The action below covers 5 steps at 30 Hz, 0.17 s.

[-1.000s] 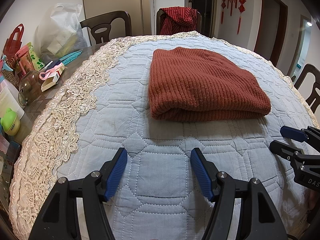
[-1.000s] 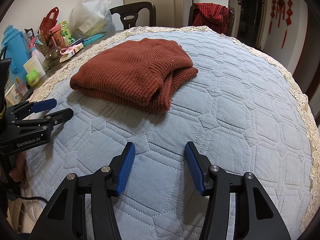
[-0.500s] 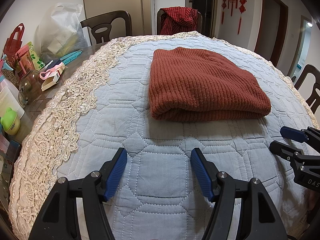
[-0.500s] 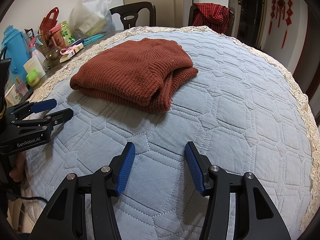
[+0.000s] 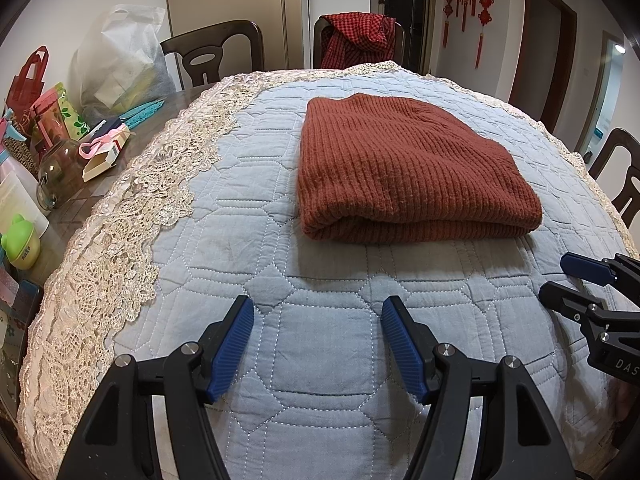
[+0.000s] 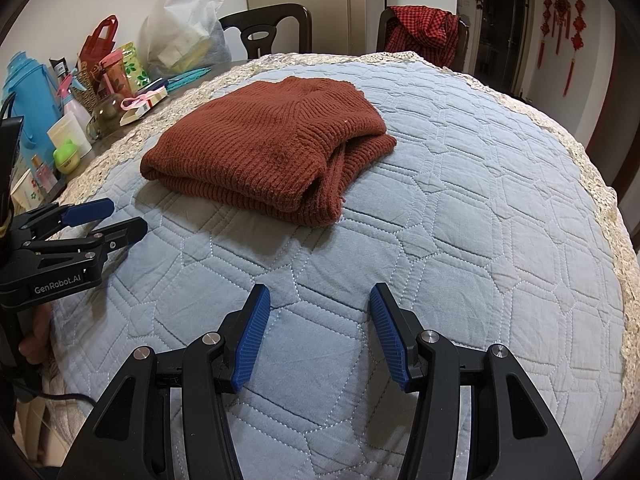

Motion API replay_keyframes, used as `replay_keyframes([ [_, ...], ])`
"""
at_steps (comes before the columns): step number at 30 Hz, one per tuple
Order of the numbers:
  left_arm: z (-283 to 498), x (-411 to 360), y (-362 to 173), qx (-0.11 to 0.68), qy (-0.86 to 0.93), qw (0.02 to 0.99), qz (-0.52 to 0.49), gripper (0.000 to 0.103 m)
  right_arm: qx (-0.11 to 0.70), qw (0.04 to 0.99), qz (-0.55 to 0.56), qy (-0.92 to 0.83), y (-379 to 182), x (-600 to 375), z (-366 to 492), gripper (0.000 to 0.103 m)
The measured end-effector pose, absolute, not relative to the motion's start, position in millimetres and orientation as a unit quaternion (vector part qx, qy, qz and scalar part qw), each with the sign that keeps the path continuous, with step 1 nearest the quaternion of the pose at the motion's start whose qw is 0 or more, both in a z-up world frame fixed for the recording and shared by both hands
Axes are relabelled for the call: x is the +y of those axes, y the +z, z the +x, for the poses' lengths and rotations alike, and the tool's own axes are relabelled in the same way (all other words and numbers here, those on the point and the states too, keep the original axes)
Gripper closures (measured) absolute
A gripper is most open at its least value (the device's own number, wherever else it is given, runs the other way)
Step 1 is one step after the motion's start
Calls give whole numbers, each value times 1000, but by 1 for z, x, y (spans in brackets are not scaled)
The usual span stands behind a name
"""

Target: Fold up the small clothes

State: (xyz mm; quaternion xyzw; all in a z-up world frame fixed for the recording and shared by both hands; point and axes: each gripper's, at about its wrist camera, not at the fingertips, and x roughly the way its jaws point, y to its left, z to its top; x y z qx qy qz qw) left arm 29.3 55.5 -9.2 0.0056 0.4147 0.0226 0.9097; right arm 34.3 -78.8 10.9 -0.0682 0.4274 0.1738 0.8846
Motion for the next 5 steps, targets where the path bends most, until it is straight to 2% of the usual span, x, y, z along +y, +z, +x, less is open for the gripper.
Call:
replay_keyframes([
  [5, 28, 54, -10, 414, 24, 910, 5, 34, 427, 885, -68, 174, 11, -77, 34, 50],
])
